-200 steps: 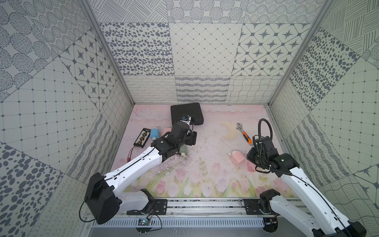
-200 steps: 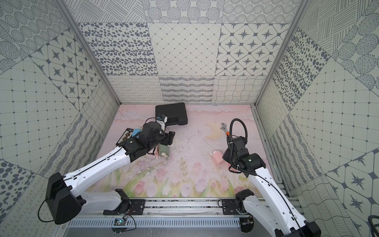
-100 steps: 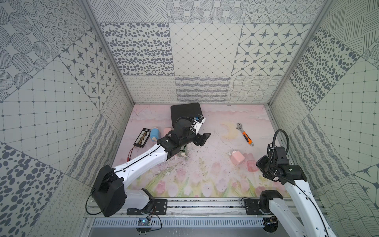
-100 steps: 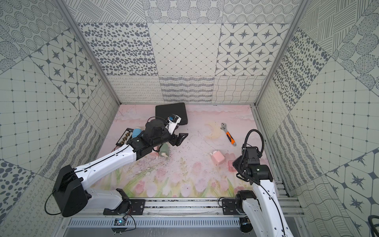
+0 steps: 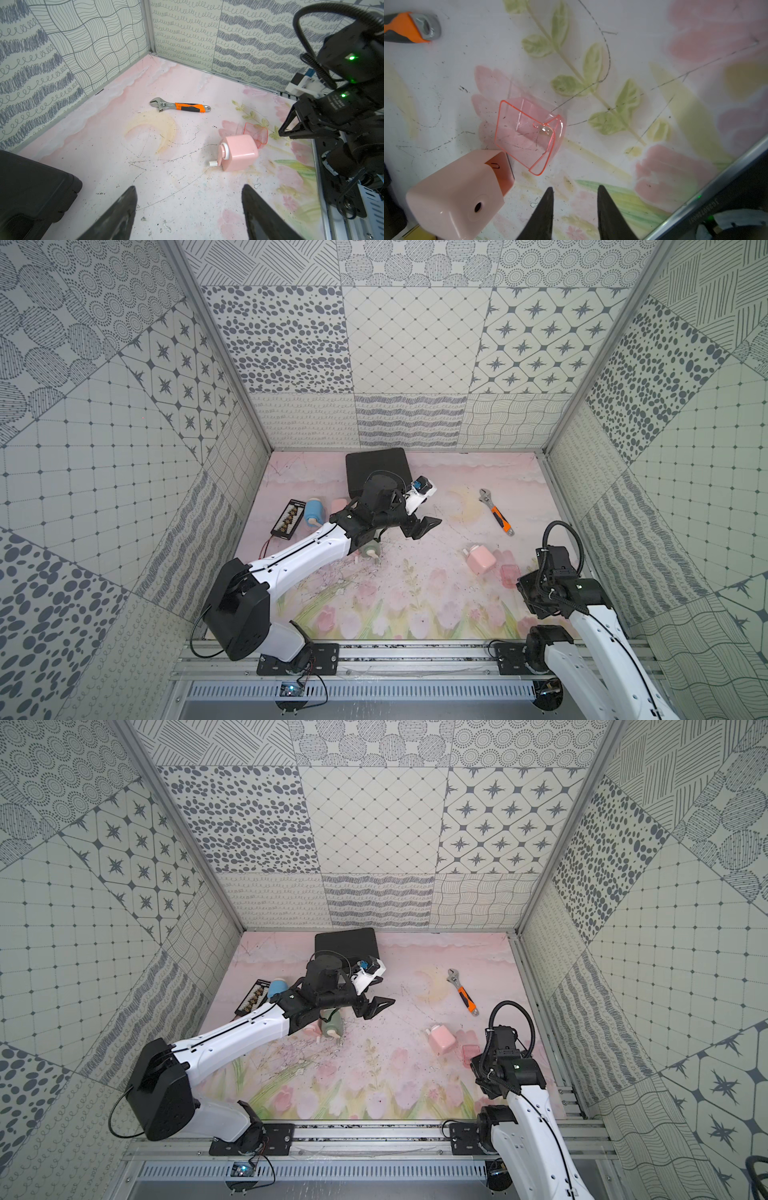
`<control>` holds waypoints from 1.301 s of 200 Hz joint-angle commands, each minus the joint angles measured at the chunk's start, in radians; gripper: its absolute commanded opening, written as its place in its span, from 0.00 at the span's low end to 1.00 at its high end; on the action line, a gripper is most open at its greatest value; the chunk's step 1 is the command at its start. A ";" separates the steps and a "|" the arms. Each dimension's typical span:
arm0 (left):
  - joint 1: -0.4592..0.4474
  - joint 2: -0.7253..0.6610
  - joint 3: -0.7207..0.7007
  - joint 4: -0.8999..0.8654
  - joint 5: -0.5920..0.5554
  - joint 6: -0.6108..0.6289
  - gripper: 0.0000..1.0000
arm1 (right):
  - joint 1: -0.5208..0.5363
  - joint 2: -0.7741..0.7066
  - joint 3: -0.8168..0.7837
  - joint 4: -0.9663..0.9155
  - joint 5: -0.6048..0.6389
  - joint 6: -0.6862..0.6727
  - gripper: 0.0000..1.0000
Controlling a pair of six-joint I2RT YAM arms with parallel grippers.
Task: Put the tray back into the pencil sharpener
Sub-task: Pick up the container from the center of the board.
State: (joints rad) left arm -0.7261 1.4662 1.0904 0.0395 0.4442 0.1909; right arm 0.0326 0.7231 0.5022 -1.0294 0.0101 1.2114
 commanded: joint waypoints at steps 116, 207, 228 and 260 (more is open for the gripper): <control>-0.031 0.207 0.172 -0.168 0.266 0.455 0.80 | -0.041 0.267 -0.036 0.284 -0.026 0.039 0.33; -0.055 0.442 0.392 -0.385 0.320 0.690 0.80 | -0.093 0.274 -0.052 0.234 -0.022 -0.006 0.10; -0.068 0.499 0.438 -0.397 0.346 0.737 0.82 | -0.098 0.252 -0.028 0.167 0.013 -0.049 0.06; -0.086 0.559 0.491 -0.322 0.411 0.714 0.85 | -0.098 0.225 -0.013 0.114 0.027 -0.106 0.03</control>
State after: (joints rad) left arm -0.7910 1.9640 1.5127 -0.2527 0.7345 0.7967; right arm -0.0624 0.9691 0.4538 -0.8520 0.0051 1.1614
